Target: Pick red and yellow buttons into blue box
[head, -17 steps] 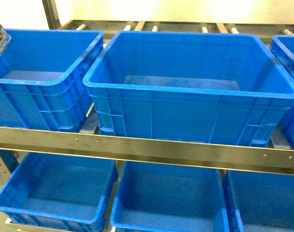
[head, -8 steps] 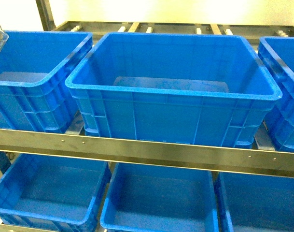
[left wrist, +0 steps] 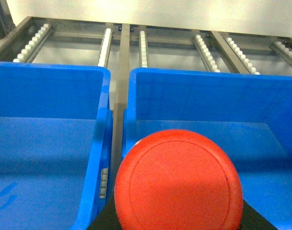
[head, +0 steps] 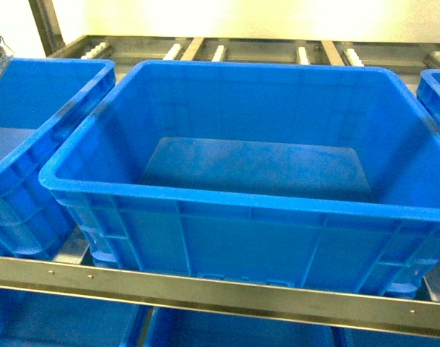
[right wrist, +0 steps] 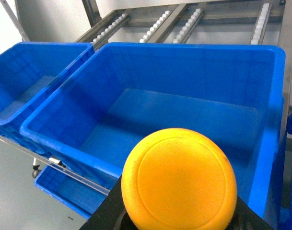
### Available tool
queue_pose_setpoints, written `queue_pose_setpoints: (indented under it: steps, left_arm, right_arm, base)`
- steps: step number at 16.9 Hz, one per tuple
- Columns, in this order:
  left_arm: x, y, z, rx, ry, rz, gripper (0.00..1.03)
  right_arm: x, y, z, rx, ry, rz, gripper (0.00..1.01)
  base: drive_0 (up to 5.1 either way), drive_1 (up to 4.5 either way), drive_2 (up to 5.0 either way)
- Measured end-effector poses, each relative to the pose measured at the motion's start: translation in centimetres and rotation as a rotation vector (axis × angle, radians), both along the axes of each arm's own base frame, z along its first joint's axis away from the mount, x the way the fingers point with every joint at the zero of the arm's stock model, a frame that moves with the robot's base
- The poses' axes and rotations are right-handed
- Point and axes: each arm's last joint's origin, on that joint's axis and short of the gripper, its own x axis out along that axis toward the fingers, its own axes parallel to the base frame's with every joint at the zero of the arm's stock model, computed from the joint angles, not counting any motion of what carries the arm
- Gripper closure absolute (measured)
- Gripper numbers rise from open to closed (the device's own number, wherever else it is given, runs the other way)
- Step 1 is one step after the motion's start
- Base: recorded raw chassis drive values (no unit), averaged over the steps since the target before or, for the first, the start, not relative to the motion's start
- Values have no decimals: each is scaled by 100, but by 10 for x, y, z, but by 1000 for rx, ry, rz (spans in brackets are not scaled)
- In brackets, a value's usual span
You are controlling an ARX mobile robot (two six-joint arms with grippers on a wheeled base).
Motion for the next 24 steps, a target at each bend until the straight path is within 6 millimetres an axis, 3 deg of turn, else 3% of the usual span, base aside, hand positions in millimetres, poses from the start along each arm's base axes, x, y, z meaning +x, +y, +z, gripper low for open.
queue_pose_setpoints:
  steps: [6, 15, 24]
  left_arm:
    - [0, 0, 0, 1, 4, 0, 79]
    - [1, 0, -1, 1, 6, 0, 79]
    - [1, 0, -1, 1, 6, 0, 79]
  right_arm:
    - [0, 0, 0, 0, 2, 0, 75]
    - [2, 2, -1, 4, -4, 16, 75]
    - [76, 89, -15, 7, -32, 354, 75]
  base:
    - [6, 419, -408]
    - [0, 0, 0]
    - [0, 0, 0]
